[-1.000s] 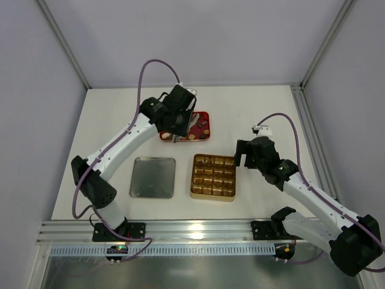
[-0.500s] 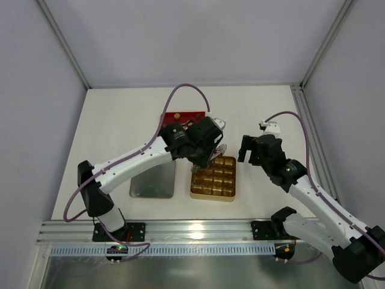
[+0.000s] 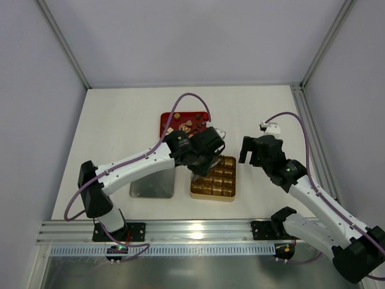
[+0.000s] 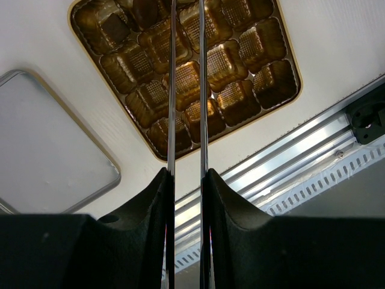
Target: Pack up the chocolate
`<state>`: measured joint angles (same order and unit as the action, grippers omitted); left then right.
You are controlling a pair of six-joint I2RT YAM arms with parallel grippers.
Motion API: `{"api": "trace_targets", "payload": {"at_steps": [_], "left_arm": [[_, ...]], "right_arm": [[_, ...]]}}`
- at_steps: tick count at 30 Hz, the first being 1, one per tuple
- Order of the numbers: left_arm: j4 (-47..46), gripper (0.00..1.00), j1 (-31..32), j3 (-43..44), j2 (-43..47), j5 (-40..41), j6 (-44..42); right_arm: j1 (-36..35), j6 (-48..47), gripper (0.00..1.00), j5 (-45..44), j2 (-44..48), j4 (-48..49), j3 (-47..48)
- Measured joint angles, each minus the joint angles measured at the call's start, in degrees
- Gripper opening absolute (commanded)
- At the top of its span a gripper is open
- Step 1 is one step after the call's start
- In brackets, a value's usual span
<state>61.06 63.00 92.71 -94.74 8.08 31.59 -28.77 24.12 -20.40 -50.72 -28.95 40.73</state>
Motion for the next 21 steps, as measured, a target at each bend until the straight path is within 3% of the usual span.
{"api": "trace_targets", "payload": {"at_steps": [9,21], "left_arm": [[-0.4,0.35,0.0,-0.2,0.3,0.1,0.0],[-0.9,0.34,0.0,-0.2,0.5,0.5,-0.2]], "right_arm": [[0.0,0.0,1.0,0.0,0.0,0.0,0.0],[0.0,0.0,1.0,0.0,-0.1,0.0,0.0]]}}
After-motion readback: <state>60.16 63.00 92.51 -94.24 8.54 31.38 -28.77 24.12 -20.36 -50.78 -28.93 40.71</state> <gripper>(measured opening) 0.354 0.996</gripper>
